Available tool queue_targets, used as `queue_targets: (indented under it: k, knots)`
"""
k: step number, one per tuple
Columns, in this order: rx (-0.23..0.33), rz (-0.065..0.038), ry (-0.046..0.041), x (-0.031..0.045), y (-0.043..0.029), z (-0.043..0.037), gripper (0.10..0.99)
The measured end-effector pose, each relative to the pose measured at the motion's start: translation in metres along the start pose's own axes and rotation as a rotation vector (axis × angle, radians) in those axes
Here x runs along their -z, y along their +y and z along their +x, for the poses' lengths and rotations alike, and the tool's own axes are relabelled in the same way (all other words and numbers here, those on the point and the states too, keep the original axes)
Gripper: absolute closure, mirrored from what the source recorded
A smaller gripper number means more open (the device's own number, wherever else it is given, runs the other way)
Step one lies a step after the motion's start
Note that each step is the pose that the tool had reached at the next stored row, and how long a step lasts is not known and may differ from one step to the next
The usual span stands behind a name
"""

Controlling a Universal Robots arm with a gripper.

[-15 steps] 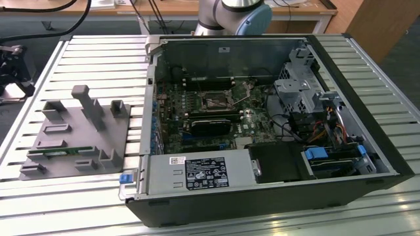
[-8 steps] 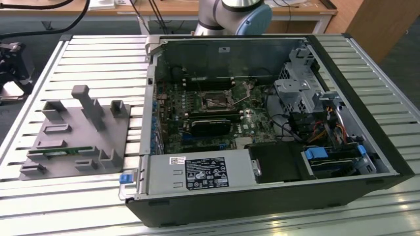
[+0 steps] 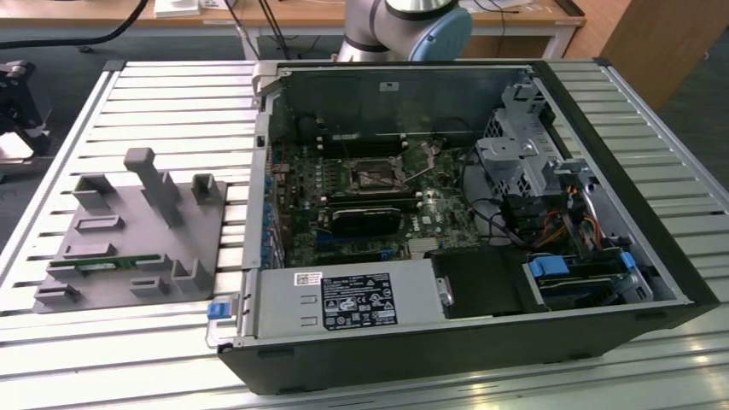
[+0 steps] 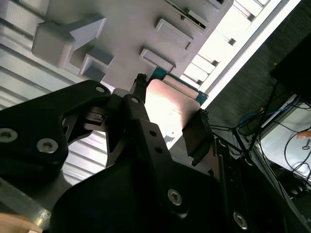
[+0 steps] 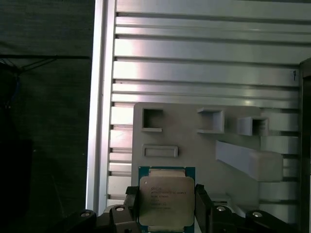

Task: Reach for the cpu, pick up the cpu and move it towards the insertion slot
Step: 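Pick up the cpu and move it towards the insertion slot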

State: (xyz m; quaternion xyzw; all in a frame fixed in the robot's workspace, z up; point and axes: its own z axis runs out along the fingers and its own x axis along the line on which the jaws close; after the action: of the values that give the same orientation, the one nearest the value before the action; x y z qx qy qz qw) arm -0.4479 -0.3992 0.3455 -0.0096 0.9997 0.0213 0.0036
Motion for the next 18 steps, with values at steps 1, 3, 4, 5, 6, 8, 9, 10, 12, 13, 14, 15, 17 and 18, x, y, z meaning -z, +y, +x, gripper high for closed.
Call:
queue_targets:
  k: [1,3,4,5,6,8,9,10,12,13,14,15,17,18]
  knots:
    - [0.000,0.000,-0.0001,0.0022,0.0001,0.0000,0.541]
    - [0.000,0.000,0.0000,0.0065,0.0004,0.0000,0.541]
    - [0.000,0.000,0.0000,0.0089,0.0005,-0.0001,0.541]
    - [0.000,0.000,-0.0001,0.0108,0.0006,-0.0001,0.541]
    - [0.000,0.000,0.0000,0.0127,0.0007,-0.0001,0.541]
    - [0.000,0.000,0.0000,0.0151,0.0009,-0.0001,0.541]
    - [0.000,0.000,0.0000,0.0159,0.0009,-0.0001,0.541]
    - [0.000,0.000,0.0000,0.0167,0.0010,-0.0001,0.541]
    - [0.000,0.000,-0.0001,0.0182,0.0011,-0.0001,0.541]
    - [0.000,0.000,-0.0002,0.0188,0.0011,-0.0001,0.541]
    - [0.000,0.000,0.0000,0.0196,0.0011,-0.0001,0.541]
    - [0.000,0.000,0.0000,0.0204,0.0012,-0.0002,0.541]
    - [0.000,0.000,0.0000,0.0221,0.0015,-0.0002,0.541]
    - [0.000,0.000,0.0001,0.0233,0.0018,-0.0001,0.541]
